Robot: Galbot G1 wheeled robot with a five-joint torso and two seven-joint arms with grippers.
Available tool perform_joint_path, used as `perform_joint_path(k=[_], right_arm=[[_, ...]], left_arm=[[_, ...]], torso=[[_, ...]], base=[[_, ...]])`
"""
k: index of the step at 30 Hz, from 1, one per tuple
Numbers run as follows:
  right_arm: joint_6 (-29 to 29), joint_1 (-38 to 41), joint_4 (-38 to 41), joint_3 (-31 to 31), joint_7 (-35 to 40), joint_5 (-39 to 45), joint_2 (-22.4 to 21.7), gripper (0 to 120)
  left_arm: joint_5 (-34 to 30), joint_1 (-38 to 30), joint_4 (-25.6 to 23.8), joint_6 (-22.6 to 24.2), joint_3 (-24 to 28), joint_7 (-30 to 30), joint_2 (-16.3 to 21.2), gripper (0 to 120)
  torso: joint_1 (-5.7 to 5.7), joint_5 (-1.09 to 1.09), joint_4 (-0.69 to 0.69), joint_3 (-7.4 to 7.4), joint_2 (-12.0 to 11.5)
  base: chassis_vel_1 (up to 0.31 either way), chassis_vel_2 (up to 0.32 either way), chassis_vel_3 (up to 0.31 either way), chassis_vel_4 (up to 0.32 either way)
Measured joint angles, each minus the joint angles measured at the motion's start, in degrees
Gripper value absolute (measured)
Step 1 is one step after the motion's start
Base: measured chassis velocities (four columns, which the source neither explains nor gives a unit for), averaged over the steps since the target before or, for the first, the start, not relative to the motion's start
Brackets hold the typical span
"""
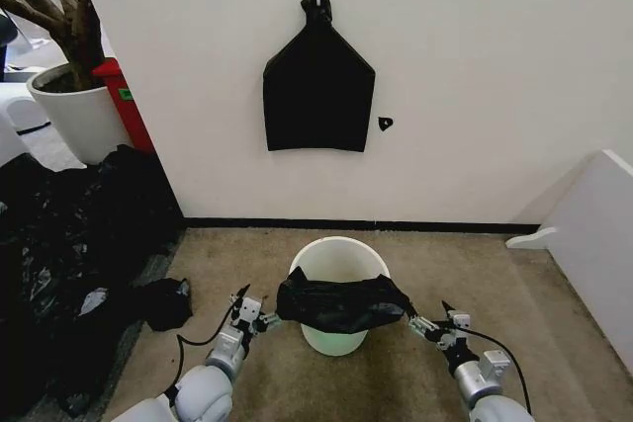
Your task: Place the garbage bag over the trash bin.
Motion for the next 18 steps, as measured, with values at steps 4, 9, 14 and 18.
perform_joint_path(k=[4,9,14,18], right_arm=[[-0.7,-1.5,2.4,0.4,0.5,0.7,-1.3,100],[-1.7,-4.2,5.3,2.2,0.6,2.2,-2.9,100],[-2.0,-6.1,6.9,2.9,0.8,2.9,-3.1,100],[-2.4,-7.3,8.0,3.4,0.9,3.6,-3.0,100]], left_arm=[[-0.1,0.3,-0.4,0.0,-0.4,0.0,0.0,100],[-0.4,1.4,-1.8,0.0,-1.1,0.0,0.1,100],[-0.8,3.3,-5.8,-0.1,-2.2,0.0,2.0,100],[-0.8,5.7,-9.0,-0.1,-3.9,0.5,4.6,100]], torso=[[0.00,0.00,0.00,0.00,0.0],[0.00,-0.01,0.00,0.00,0.0],[0.00,0.00,0.00,0.00,0.0],[0.00,0.00,-0.01,0.00,0.0]], base=[[0.000,0.000,0.000,0.000],[0.000,0.000,0.000,0.000],[0.000,0.000,0.000,0.000],[0.000,0.000,0.000,0.000]])
